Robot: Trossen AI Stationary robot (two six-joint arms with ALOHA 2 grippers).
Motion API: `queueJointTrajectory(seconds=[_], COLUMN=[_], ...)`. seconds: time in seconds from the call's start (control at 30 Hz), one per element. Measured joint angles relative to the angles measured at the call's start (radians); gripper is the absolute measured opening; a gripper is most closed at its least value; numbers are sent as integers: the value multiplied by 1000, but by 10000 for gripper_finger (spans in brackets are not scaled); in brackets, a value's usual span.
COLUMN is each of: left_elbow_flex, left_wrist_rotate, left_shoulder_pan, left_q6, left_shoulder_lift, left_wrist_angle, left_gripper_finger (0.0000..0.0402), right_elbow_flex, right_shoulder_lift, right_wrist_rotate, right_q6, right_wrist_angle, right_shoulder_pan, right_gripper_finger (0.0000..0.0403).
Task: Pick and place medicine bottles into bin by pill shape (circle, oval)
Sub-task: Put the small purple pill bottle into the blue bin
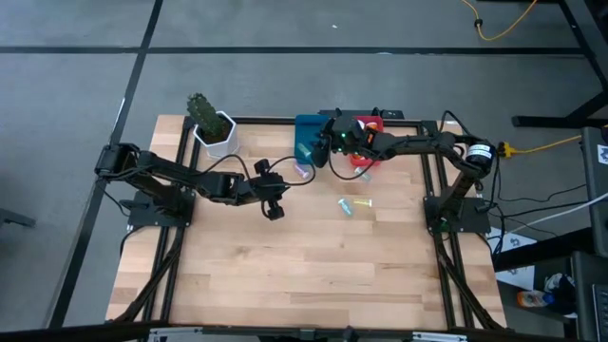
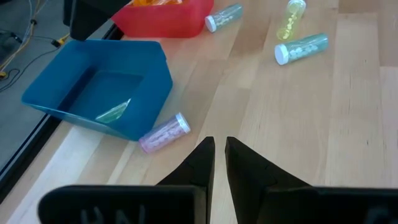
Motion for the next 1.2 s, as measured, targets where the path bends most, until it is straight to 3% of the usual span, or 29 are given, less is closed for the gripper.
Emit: queueJointTrajectory(seconds=[0.23,0.5,0.73,1.0,1.2], left_elbow_flex=[0,0,0,-1,-1], left_wrist_rotate=[0,1,6,5,-2], left_shoulder_pan=[0,0,0,0,5], left_q6=[0,-1,-7,-35,-29], left_shoulder_lift=[0,0,0,0,1], left_wrist_angle=[-5,-5,4,54,165], left_gripper_finger=[35,35,35,35,35], right_elbow_flex=[0,1,-47,-288,-478], right_shoulder_lift=[-109,-359,-546,-779,-885], right_wrist_rotate=[-18,-15,173,208,230], right_q6=[-3,59,235,498,559], right_wrist_angle=[-200,-732,-1076,-1101,-961], right_shoulder_pan=[1,69,202,379,466], right_gripper_finger=[183,184,184,184,184])
